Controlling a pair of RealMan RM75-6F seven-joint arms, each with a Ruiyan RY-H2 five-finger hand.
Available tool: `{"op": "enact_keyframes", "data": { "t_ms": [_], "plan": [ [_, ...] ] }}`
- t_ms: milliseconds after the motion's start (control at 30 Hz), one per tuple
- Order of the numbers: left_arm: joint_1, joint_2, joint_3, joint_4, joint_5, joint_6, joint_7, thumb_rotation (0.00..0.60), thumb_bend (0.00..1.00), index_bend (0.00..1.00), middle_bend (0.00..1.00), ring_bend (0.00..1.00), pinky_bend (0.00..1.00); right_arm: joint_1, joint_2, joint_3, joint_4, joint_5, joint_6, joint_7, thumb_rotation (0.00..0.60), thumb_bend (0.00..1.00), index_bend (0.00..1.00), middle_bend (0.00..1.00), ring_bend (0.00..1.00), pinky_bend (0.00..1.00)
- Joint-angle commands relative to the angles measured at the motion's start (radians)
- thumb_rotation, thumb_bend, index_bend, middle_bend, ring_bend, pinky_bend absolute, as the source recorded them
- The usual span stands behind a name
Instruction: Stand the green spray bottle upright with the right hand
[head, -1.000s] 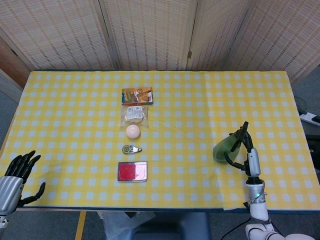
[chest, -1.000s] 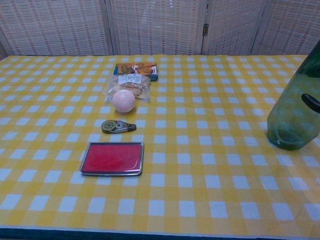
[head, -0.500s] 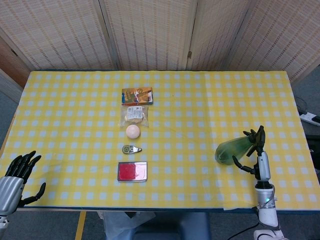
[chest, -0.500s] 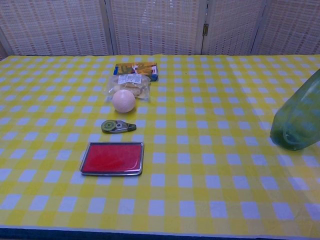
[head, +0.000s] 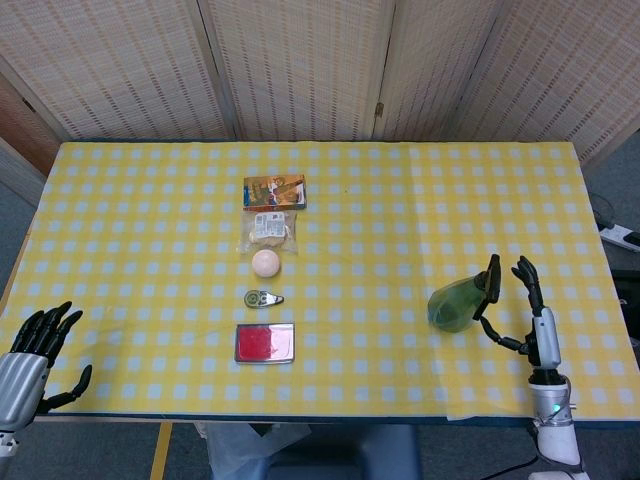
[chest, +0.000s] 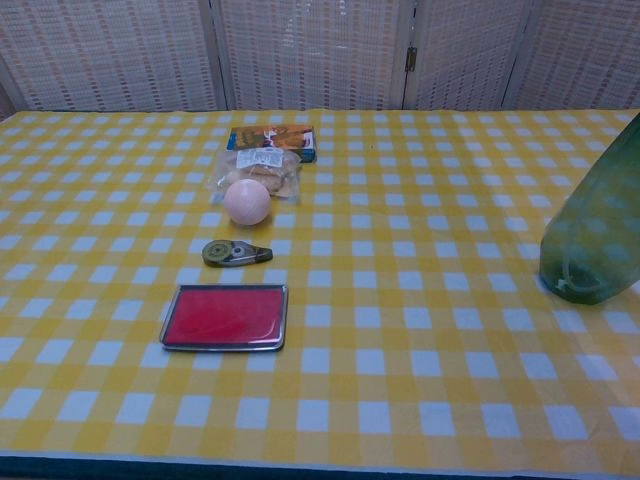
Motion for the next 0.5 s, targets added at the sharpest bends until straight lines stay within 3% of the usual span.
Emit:
{"op": "enact_keyframes", "data": {
  "t_ms": [33, 200, 300, 433, 500],
  "plan": [
    [-0.001, -0.001, -0.001, 0.002, -0.002, -0.002, 0.000, 0.313, 0.48, 0.03, 0.01, 0.00, 0.00, -0.023, 0.052, -0.014, -0.065, -0.019, 0.018, -0.024, 0.600, 0.31, 0.00, 0.01, 0.08, 0.00],
    [-0.002, -0.004, -0.004, 0.005, -0.003, 0.000, -0.001, 0.313, 0.48, 0.03, 0.01, 0.00, 0.00, -0.052, 0.130, -0.037, -0.148, -0.061, 0.063, -0.096, 0.600, 0.31, 0.00, 0.00, 0.02, 0.00],
    [-0.002, -0.007, -0.005, 0.009, 0.002, 0.005, 0.004, 0.314, 0.48, 0.03, 0.01, 0.00, 0.00, -0.058, 0.265, -0.093, -0.267, -0.094, 0.007, -0.209, 0.600, 0.31, 0.00, 0.00, 0.00, 0.00],
    [-0.003, -0.015, -0.009, 0.015, -0.003, 0.003, 0.022, 0.315, 0.48, 0.03, 0.01, 0.00, 0.00, -0.058, 0.503, -0.174, -0.478, -0.100, -0.119, -0.523, 0.600, 0.30, 0.00, 0.00, 0.00, 0.00],
    [-0.003, -0.021, -0.011, 0.016, -0.007, -0.001, 0.042, 0.314, 0.48, 0.04, 0.01, 0.00, 0.00, -0.074, 0.599, -0.193, -0.601, -0.022, -0.185, -0.792, 0.600, 0.30, 0.00, 0.00, 0.00, 0.00]
  ]
}}
